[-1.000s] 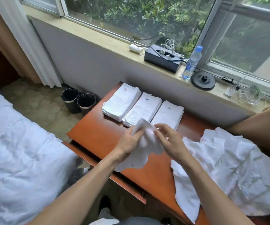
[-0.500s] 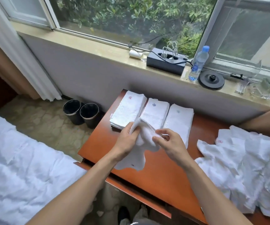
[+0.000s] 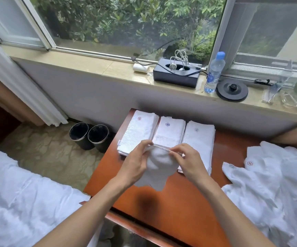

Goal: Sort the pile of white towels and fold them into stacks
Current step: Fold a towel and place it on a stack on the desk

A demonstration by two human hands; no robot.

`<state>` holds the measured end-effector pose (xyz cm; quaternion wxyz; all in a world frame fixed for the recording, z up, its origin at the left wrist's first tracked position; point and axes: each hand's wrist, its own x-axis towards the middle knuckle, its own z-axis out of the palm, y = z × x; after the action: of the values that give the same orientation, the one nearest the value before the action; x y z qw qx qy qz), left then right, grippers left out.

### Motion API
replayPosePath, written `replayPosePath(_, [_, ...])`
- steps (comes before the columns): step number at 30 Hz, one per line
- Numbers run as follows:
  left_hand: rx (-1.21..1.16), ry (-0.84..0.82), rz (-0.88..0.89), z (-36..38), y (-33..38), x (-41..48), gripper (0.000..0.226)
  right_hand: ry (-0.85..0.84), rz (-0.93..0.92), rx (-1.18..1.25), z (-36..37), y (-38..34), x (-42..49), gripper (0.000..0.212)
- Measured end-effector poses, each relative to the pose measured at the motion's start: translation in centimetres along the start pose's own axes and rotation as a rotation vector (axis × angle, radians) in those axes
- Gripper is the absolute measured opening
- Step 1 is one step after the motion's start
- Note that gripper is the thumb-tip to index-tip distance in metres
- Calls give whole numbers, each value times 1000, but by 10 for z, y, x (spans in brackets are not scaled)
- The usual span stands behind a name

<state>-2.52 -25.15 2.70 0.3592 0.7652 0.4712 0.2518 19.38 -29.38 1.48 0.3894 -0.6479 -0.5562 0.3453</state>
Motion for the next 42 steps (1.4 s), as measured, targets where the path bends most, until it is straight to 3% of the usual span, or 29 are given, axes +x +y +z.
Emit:
replayPosePath(4, [24,-20,59,-4,-12,30,23,9,-95,-255,-7,0,21,11])
replayPosePath(8, [-78,7,23,-7,-22,69,14,49,-57,-194,-10,-5,48,10])
replayPosePath(14, [-164,-90,-11,-22,-44,135,2,15,121,-97,-10,-13,80,24])
replayPosePath(21, [-209,-166,5,-25,-57,190,8,206,198,-121,-1,-16,111,12])
replayPosePath(27, [-262,-222,1,-25,-62,219,7,258,179,-100,1,-15,129,4])
replayPosePath(33, [-411,-301,-32,-27,-75,235,3,317,128,-144,9,-22,136,11])
replayPosePath(37, [-622,-527,-210,-13,-76,243,56,429,125,-49,1,-30,136,10])
replayPosePath(40, [-505,-534,-227,17,-76,230,25,465,156,-108,-9,-22,123,7])
replayPosePath(42, [-454,-507,-193,30,-67,224,19,446,207,-256,-20,-9,109,10])
